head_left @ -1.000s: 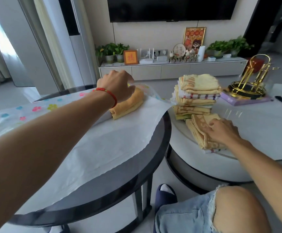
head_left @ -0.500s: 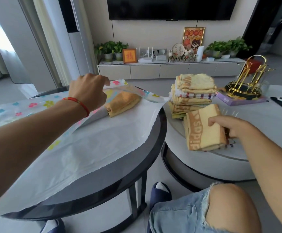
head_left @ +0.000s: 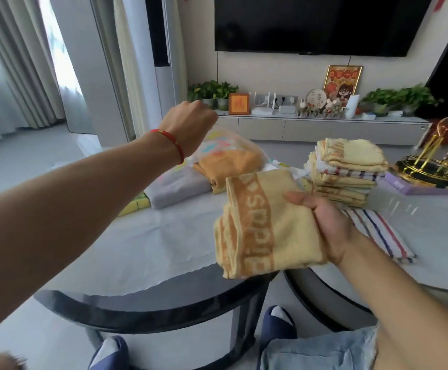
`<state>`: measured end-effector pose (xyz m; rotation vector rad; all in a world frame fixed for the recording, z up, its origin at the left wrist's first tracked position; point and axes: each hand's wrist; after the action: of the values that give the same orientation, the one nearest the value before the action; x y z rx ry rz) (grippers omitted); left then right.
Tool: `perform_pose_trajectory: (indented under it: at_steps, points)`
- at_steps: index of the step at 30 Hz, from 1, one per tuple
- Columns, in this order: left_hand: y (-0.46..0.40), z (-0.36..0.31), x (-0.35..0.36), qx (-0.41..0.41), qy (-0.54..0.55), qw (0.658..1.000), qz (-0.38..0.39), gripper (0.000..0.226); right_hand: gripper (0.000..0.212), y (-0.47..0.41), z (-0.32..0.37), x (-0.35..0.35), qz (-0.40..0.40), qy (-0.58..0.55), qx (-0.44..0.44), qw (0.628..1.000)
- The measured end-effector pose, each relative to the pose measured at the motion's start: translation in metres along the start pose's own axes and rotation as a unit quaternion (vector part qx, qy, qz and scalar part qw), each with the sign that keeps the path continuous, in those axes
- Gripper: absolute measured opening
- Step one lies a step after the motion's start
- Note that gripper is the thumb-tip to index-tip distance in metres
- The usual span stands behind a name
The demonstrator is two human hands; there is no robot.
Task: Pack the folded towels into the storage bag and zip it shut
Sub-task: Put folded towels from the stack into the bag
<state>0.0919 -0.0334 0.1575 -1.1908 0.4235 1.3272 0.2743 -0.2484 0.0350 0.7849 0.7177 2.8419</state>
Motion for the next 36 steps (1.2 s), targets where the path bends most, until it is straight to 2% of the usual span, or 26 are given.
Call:
perform_pose_trajectory:
  at_steps: [5, 9, 11, 15, 17, 20, 22, 24, 27, 29, 31, 33, 36]
  points:
    - [-0.006, 0.016, -0.002, 0.043, 0.022, 0.998, -0.028, 0.033, 0.040, -0.117, -0.007, 0.069, 0.032, -0.136, -0.036, 0.990]
    - [-0.011, 0.030, 0.000, 0.050, 0.031, 0.997, -0.048, 0.038, 0.044, -0.204, 0.002, 0.115, 0.023, -0.286, -0.059, 0.956]
    - [-0.014, 0.037, 0.000, 0.039, 0.028, 0.997, -0.053, 0.038, 0.044, -0.237, 0.008, 0.132, 0.006, -0.318, -0.074, 0.945]
    - [-0.019, 0.039, -0.004, 0.035, 0.031, 0.996, -0.070, 0.041, 0.035, -0.281, 0.014, 0.153, -0.080, -0.180, 0.009, 0.980]
    - [-0.019, 0.038, -0.003, 0.039, 0.023, 0.997, -0.065, 0.040, 0.033, -0.294, 0.014, 0.159, -0.110, -0.135, 0.030, 0.984]
    - [-0.019, 0.035, -0.003, 0.038, 0.017, 0.997, -0.060, 0.039, 0.040, -0.306, 0.017, 0.166, -0.159, -0.162, 0.004, 0.974]
    - [-0.019, 0.033, -0.004, 0.038, 0.019, 0.997, -0.066, 0.040, 0.047, -0.312, 0.024, 0.165, -0.140, -0.221, -0.038, 0.964]
    - [-0.018, 0.031, -0.002, 0.039, 0.023, 0.996, -0.073, 0.039, 0.048, -0.314, 0.028, 0.161, -0.104, -0.217, -0.041, 0.970]
    - [-0.017, 0.028, 0.002, 0.031, 0.047, 0.995, -0.079, 0.037, 0.048, -0.309, 0.027, 0.149, -0.096, -0.100, 0.019, 0.990]
    - [-0.015, 0.020, 0.005, 0.019, 0.068, 0.994, -0.080, 0.036, 0.051, -0.302, 0.025, 0.141, -0.117, -0.040, 0.019, 0.992]
    - [-0.012, 0.011, 0.006, 0.005, 0.080, 0.994, -0.078, 0.033, 0.044, -0.281, 0.020, 0.132, -0.149, 0.019, 0.012, 0.989]
    - [-0.009, 0.002, 0.006, -0.011, 0.089, 0.994, -0.069, 0.029, 0.025, -0.248, 0.011, 0.116, -0.170, 0.120, -0.012, 0.978]
    - [-0.004, -0.009, 0.005, -0.028, 0.084, 0.994, -0.058, 0.023, 0.017, -0.179, -0.006, 0.076, -0.145, 0.236, -0.064, 0.959]
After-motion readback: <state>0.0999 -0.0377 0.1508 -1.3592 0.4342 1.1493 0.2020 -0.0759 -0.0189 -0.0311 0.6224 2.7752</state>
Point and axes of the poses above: each hand's wrist, its own y-axis away from the middle knuckle, its own x-axis out of the palm, z = x × y, and after that the axes turned 14 degrees about x, right-handed
